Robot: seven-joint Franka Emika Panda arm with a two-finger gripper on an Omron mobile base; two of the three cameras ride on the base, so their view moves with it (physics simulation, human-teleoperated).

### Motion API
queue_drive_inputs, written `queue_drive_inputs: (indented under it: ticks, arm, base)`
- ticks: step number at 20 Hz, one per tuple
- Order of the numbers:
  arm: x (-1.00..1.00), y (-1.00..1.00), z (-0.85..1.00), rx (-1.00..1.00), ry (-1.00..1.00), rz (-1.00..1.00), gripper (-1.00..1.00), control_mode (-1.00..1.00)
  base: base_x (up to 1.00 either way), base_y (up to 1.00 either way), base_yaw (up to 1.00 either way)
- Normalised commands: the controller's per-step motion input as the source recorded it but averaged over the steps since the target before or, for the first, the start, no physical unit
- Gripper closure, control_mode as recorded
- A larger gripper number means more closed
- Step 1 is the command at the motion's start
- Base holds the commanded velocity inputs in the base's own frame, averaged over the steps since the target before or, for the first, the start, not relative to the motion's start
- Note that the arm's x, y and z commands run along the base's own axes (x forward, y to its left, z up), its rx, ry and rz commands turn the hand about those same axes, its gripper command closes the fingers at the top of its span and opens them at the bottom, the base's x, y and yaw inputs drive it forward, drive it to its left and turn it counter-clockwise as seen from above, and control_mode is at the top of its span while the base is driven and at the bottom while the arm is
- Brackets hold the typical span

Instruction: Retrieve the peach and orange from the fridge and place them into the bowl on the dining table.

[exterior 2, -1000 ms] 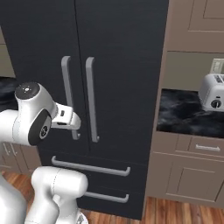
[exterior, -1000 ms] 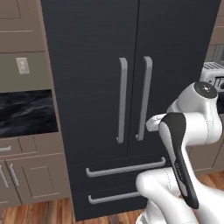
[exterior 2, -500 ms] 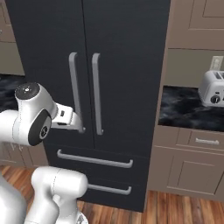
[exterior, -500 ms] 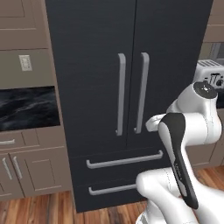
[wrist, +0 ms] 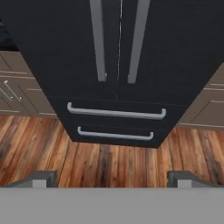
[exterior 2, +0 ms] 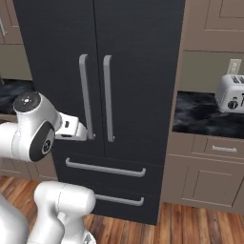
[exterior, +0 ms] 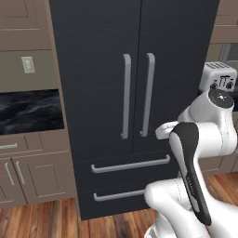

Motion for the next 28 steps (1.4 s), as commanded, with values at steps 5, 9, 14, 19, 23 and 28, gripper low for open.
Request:
queue_drive_inputs:
  ticks: [5, 9, 14, 19, 23, 28]
  arm:
    - [0.58, -0.16, 0.14, 0.0, -0.16, -0.02, -1.0, -1.0]
    - [0.86, -0.26, 0.22, 0.0, -0.06, -0.08, -1.0, -1.0]
    - [0.87, -0.26, 0.19, 0.0, 0.0, -0.05, -1.0, -1.0]
    - [0.72, -0.18, 0.09, 0.01, 0.0, -0.03, -1.0, -1.0]
    - [0.75, -0.07, 0.13, 0.0, 0.0, -0.02, -1.0, -1.0]
    - [0.72, 0.0, 0.05, 0.0, 0.0, -0.01, -1.0, -1.0]
  base:
    - [0.0, 0.0, 0.0]
    - [0.0, 0.0, 0.0]
    - [0.0, 0.0, 0.0]
    - [0.0, 0.0, 0.0]
    - [0.0, 0.0, 0.0]
    - [0.0, 0.0, 0.0]
